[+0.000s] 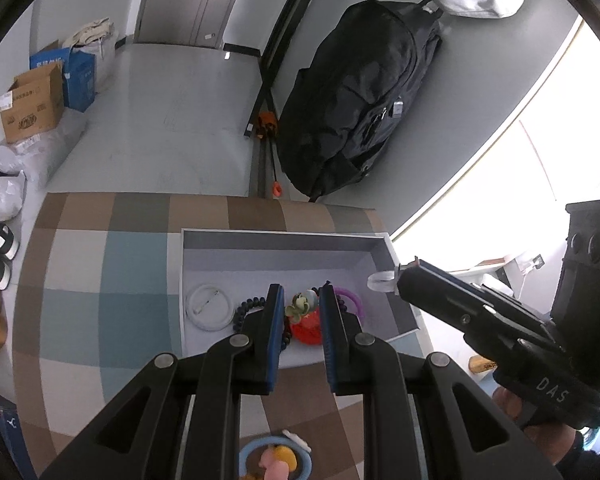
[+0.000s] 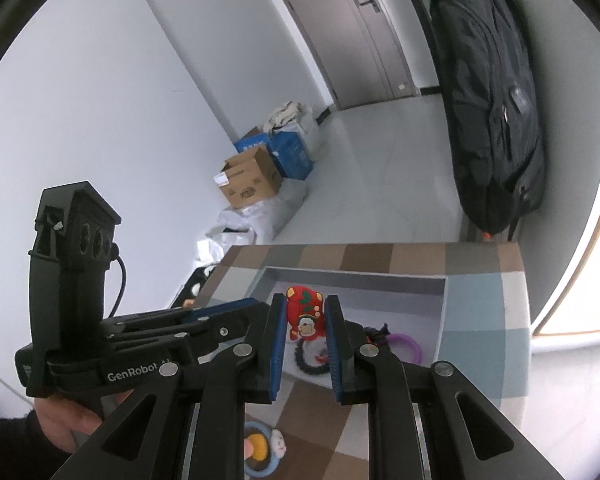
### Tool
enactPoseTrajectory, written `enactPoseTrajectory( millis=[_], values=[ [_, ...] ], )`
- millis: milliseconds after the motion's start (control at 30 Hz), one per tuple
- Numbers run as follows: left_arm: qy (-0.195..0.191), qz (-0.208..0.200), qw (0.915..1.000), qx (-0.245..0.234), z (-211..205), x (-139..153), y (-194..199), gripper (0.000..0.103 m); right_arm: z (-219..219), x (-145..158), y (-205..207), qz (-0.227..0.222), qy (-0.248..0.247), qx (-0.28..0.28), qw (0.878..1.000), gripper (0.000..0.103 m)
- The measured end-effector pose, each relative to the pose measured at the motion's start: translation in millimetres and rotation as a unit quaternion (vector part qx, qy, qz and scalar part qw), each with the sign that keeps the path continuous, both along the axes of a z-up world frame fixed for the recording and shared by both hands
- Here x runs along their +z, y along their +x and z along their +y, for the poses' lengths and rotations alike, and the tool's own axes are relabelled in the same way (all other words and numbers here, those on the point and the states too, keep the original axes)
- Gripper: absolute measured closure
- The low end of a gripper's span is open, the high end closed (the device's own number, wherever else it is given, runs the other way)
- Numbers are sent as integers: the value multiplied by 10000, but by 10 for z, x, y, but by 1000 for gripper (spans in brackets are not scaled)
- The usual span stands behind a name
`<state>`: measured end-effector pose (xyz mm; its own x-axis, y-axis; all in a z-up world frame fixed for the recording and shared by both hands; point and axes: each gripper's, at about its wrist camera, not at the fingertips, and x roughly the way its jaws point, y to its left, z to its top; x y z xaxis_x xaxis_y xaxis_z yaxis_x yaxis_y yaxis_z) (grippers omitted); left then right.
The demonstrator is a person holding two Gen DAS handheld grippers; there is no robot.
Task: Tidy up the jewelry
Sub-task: 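Carry the pacifier and red figure into the grey box and open both grippers, then move both tools back to the blue ring teether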
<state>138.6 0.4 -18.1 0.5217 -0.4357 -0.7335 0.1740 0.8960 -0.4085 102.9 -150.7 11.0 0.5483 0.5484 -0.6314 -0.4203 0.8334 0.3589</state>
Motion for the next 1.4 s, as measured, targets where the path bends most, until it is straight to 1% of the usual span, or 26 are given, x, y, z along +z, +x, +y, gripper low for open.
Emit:
enactPoseTrajectory(
  millis=[200,333,467,667,800,900,933,967,1000,1067,1100,1133,1200,1267,1300,1367,1400],
  values=[
    [-96,112,9999,-28,18,-94,95,90,-55,-117,120,199,59,-87,9997,85],
    [-55,122,9998,-148,14,-131,111,90,-45,-170,155,248,11,-49,9997,85],
    [-152,251,9995,-150,31,-188,160,90,-38,-212,186,340,31,-52,9994,85],
    [-204,300,9992,-161,43,-222,178,90,-27,-270,193,377,-76,-31,9993,85],
    [-367,337,9986,-176,37,-234,198,89,-29,-297,209,463,14,-40,9989,85],
    [-454,291,9982,-248,20,-223,201,88,-39,-289,207,464,73,-35,9989,84],
    [-482,288,9981,-242,25,-221,199,86,-45,-287,202,448,56,-63,9990,83],
    [-542,304,9978,-242,31,-226,204,74,-54,-291,200,440,62,-95,9990,83],
    [-614,343,9973,-216,39,-233,211,56,-78,-295,202,440,81,-148,9989,83],
    [-830,357,9959,-4,85,-234,211,36,-126,-301,209,484,120,-237,9985,78],
    [-990,298,9946,44,117,-219,197,33,-150,-305,214,489,96,-315,9983,74],
    [-1029,277,9943,75,129,-208,194,33,-180,-303,213,484,64,-400,9980,65],
    [-1051,260,9941,88,150,-180,196,32,-240,-290,206,479,103,-512,9975,60],
    [-1036,219,9943,151,169,-148,188,32,-282,-270,196,455,146,-577,9972,49],
    [-1005,213,9945,181,174,-136,181,32,-304,-254,183,434,165,-618,9970,46],
    [-932,202,9953,192,175,-112,154,32,-329,-228,161,398,215,-650,9969,37],
    [-896,185,9956,188,170,-102,146,32,-333,-218,149,385,231,-650,9969,35]
  ],
)
